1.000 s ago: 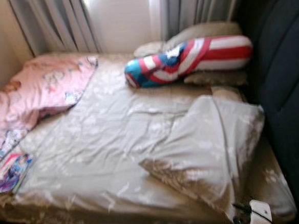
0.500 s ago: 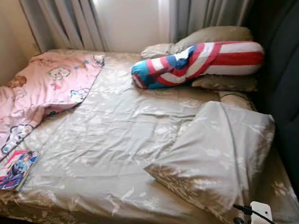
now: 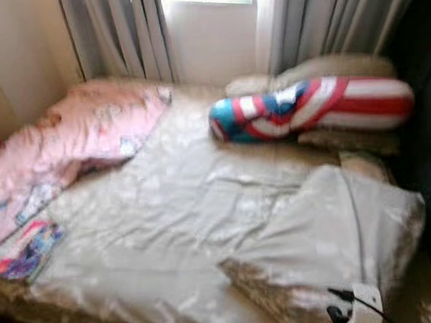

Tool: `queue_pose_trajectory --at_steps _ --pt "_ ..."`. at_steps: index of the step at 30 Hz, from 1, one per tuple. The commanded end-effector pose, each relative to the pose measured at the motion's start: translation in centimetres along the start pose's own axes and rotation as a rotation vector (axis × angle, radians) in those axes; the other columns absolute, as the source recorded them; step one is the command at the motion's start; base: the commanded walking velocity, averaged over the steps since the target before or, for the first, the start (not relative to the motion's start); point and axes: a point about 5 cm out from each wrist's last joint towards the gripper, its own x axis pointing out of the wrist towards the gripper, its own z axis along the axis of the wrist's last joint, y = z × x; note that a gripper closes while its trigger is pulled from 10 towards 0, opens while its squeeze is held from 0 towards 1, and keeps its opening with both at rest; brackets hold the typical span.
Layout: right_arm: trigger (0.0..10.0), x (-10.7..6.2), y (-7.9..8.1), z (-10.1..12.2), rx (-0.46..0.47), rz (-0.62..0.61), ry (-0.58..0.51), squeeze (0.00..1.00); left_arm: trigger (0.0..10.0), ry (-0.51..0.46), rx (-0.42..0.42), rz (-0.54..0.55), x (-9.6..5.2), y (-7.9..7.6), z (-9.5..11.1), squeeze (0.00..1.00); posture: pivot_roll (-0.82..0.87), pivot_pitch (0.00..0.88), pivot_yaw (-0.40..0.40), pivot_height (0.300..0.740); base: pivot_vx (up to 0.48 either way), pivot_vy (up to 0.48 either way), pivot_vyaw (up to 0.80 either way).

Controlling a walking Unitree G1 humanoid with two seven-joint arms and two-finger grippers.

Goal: Clean up the room

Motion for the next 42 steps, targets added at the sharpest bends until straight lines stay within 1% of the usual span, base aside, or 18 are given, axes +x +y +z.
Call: queue_pose_trajectory --at_steps 1,8,10,21,24,29,32,33,34,35,36,37,38,42 --pt "10.0 -0.2 -1.0 -0.4 0.003 -0.027 0.011 0.00 10.0 0.016 0.004 -0.030 0.0 -0.9 -0.4 0.00 0.08 0.000 -0.055 0.740 0.000 0.000 0.00" --pt "10.0 -0.2 -0.9 -0.4 0.024 -0.028 -0.001 0.00 10.0 0.014 0.010 -0.030 0.0 -0.6 -0.4 0.00 0.08 0.000 -0.051 0.740 0.000 0.000 0.00" --pt "10.0 -0.2 -0.8 -0.4 0.040 -0.029 -0.002 0.00 10.0 0.015 0.010 -0.028 0.0 -0.5 -0.4 0.00 0.08 0.000 -0.049 0.740 0.000 0.000 -0.75" --pt "10.0 -0.2 -0.6 -0.4 0.026 -0.026 0.005 0.00 10.0 0.024 0.017 -0.021 -0.2 0.2 -0.5 0.00 0.06 0.000 -0.035 0.740 0.000 0.000 -0.75" --pt "10.0 -0.2 -0.5 -0.3 0.033 -0.020 -0.011 0.00 10.0 0.026 0.027 -0.023 -0.2 0.3 -0.6 0.00 0.05 0.000 -0.033 0.740 0.000 0.000 0.00" --pt "10.0 -0.2 -0.6 -0.2 0.023 -0.012 -0.019 0.00 10.0 0.023 0.016 -0.020 -0.3 0.1 -0.8 0.00 0.06 0.000 -0.048 0.740 0.000 0.000 0.00" --pt "10.0 0.0 0.0 0.3 0.006 0.002 -0.033 0.00 10.0 0.020 0.004 -0.018 -0.3 0.0 -0.8 0.00 0.06 0.000 -0.050 0.740 0.000 0.000 0.00" --pt "10.0 0.5 1.6 1.7 0.000 0.023 -0.072 0.00 10.0 0.021 0.005 -0.020 -0.3 -0.1 -0.9 0.00 0.06 0.000 -0.052 0.740 0.000 0.000 0.00" --pt "10.0 0.7 2.8 2.7 -0.003 0.038 -0.100 0.00 10.0 0.022 0.006 -0.022 -0.3 -0.1 -0.9 0.00 0.05 0.000 -0.052 0.740 0.000 0.000 0.00" --pt "10.0 0.7 2.8 2.7 -0.003 0.038 -0.100 0.00 10.0 0.022 0.006 -0.022 -0.3 -0.1 -0.9 0.00 0.05 0.000 -0.052 0.740 0.000 0.000 0.00" --pt "10.0 0.8 3.6 3.3 -0.005 0.048 -0.119 0.00 10.0 0.024 0.008 -0.024 -0.3 -0.2 -1.0 0.00 0.05 0.000 -0.048 0.740 0.000 0.000 0.00" --pt "10.0 0.8 3.6 3.3 -0.005 0.048 -0.119 0.00 10.0 0.024 0.008 -0.024 -0.3 -0.2 -1.0 0.00 0.05 0.000 -0.048 0.740 0.000 0.000 0.00" --pt "10.0 0.9 4.0 3.8 -0.001 0.052 -0.136 0.00 10.0 0.027 0.016 -0.030 -0.2 -0.4 -0.9 0.00 0.04 0.000 -0.044 0.740 0.000 0.000 0.00" --pt "10.0 0.9 4.2 4.2 0.005 0.065 -0.162 0.00 10.0 0.010 0.033 -0.039 0.0 -0.6 -0.4 0.00 0.03 0.000 -0.037 0.740 0.000 0.000 0.00"
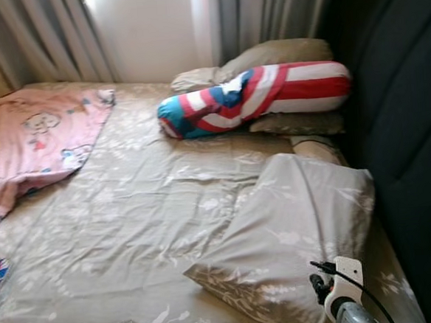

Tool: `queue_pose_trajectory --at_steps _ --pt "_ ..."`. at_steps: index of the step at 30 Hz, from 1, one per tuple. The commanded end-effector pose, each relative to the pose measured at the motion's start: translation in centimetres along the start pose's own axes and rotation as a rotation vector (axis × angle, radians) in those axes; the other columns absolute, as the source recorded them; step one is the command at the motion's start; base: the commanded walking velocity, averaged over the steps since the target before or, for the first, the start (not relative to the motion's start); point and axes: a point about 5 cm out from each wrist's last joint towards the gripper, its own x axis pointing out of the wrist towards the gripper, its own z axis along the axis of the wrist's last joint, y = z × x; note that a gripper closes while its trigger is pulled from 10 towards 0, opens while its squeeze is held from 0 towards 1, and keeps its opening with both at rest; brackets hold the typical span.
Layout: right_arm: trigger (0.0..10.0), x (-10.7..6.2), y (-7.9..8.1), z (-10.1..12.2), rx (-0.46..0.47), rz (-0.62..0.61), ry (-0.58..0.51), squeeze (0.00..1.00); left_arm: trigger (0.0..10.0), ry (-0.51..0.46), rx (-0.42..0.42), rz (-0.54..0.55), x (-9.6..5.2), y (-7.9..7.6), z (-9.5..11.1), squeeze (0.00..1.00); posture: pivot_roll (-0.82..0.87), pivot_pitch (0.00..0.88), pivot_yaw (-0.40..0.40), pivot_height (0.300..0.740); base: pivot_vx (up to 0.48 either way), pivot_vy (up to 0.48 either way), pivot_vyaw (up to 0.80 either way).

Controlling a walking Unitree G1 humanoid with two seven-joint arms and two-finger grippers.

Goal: Clean up the room

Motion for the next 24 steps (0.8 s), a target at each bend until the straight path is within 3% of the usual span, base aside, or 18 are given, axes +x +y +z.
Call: queue_pose_trajectory --at_steps 1,9,14,15,16,19,24 --pt "10.0 0.0 -0.2 0.4 0.005 -0.002 -0.027 0.00 10.0 -0.019 0.016 -0.008 0.2 -0.2 0.5 0.00 0.03 0.000 -0.035 0.740 0.000 0.000 0.00" --pt "10.0 0.2 0.3 1.5 0.000 0.033 -0.093 0.00 10.0 -0.149 -0.005 0.016 0.6 0.3 3.5 0.00 0.03 0.000 -0.030 0.740 0.000 0.000 0.00" --pt "10.0 0.1 0.3 2.2 0.007 0.046 -0.149 0.00 10.0 -0.324 -0.006 0.014 0.8 0.6 7.2 0.00 0.03 0.000 -0.029 0.740 0.000 0.000 0.00" --pt "10.0 0.1 0.2 2.4 0.010 0.046 -0.172 0.00 10.0 -0.417 0.008 -0.003 0.7 0.2 8.9 0.00 0.03 0.000 -0.030 0.740 0.000 0.000 0.00" --pt "10.0 0.1 0.2 2.4 0.010 0.046 -0.172 0.00 10.0 -0.417 0.008 -0.003 0.7 0.2 8.9 0.00 0.03 0.000 -0.030 0.740 0.000 0.000 0.00" --pt "10.0 0.0 0.0 3.1 0.017 0.049 -0.227 0.00 10.0 -0.620 0.033 -0.038 -0.1 -1.0 12.4 0.00 0.02 0.000 -0.029 0.740 0.000 0.000 0.00" --pt "10.0 -0.1 0.1 4.1 0.007 0.057 -0.300 0.00 10.0 -0.788 0.051 -0.078 -1.9 -3.2 14.8 0.00 0.02 0.000 -0.033 0.740 0.000 0.000 0.00"
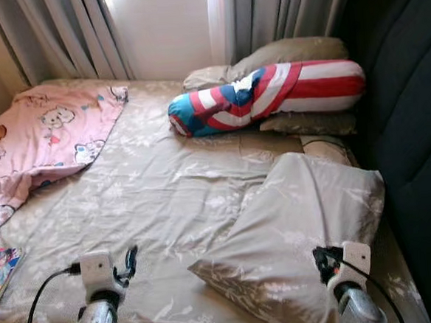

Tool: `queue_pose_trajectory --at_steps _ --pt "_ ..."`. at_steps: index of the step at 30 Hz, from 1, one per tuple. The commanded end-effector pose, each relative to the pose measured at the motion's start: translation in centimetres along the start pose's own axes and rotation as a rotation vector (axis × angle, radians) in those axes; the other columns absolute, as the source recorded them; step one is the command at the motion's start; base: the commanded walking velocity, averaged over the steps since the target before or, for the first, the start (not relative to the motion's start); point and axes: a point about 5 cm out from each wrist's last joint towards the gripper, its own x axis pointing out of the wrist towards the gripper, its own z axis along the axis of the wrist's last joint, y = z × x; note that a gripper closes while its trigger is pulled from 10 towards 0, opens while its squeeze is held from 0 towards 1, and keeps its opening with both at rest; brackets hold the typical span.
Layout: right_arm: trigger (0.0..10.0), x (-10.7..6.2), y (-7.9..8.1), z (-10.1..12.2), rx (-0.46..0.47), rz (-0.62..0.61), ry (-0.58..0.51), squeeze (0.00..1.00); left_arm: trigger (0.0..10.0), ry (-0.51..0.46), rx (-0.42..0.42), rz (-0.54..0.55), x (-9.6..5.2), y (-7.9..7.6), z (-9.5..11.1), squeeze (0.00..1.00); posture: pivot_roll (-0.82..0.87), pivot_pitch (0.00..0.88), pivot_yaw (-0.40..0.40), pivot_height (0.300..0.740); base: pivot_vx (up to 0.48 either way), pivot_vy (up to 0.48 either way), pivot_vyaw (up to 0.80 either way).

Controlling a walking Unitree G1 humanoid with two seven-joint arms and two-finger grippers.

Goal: Clean up the room

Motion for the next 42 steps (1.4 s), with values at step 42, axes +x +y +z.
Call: queue_pose_trajectory --at_steps 42 --pt "10.0 0.3 -0.1 0.7 -0.021 -0.046 -0.015 0.00 10.0 0.031 -0.022 -0.028 -1.1 -1.5 0.7 0.00 0.04 0.000 -0.054 0.680 0.000 0.000 0.00"
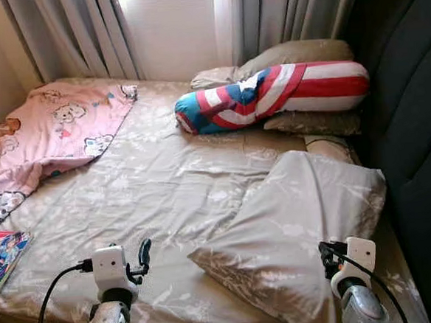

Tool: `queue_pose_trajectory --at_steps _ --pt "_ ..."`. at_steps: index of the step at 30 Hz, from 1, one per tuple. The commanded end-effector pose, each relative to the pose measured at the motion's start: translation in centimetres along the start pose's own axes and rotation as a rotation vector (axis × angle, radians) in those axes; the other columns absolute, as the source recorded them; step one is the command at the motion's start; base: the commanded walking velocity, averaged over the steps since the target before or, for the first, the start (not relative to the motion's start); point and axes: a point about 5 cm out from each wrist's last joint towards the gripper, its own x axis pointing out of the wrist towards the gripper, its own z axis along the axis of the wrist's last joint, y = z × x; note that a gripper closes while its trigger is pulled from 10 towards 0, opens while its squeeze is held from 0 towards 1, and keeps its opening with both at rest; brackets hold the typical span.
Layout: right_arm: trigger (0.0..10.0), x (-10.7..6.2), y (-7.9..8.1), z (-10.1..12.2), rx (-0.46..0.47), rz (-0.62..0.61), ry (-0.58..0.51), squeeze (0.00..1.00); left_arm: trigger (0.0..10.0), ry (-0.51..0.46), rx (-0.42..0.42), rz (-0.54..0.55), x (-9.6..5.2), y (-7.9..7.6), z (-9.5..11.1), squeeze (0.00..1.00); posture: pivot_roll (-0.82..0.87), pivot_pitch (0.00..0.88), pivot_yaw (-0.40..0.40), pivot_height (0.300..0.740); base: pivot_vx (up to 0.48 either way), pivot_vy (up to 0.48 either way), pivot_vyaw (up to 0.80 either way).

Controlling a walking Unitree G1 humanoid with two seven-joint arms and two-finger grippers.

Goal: Clean up the room

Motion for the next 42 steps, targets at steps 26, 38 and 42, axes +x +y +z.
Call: queue_pose_trajectory --at_steps 26,38,42 --pt "10.0 0.3 0.5 0.2 -0.014 0.021 0.013 0.00 10.0 0.049 -0.019 0.007 0.4 1.3 -2.0 0.00 0.04 0.000 -0.060 0.667 0.000 0.000 0.00" --pt "10.0 0.3 0.8 0.2 -0.006 0.022 0.015 0.00 10.0 0.045 -0.019 0.005 0.6 1.5 -2.2 0.00 0.04 0.000 -0.057 0.667 0.000 0.000 0.00" --pt "10.0 0.3 0.8 0.2 -0.005 0.022 0.016 0.00 10.0 0.045 -0.022 0.001 0.6 1.5 -2.2 0.00 0.04 0.000 -0.058 0.667 0.000 0.000 0.00"
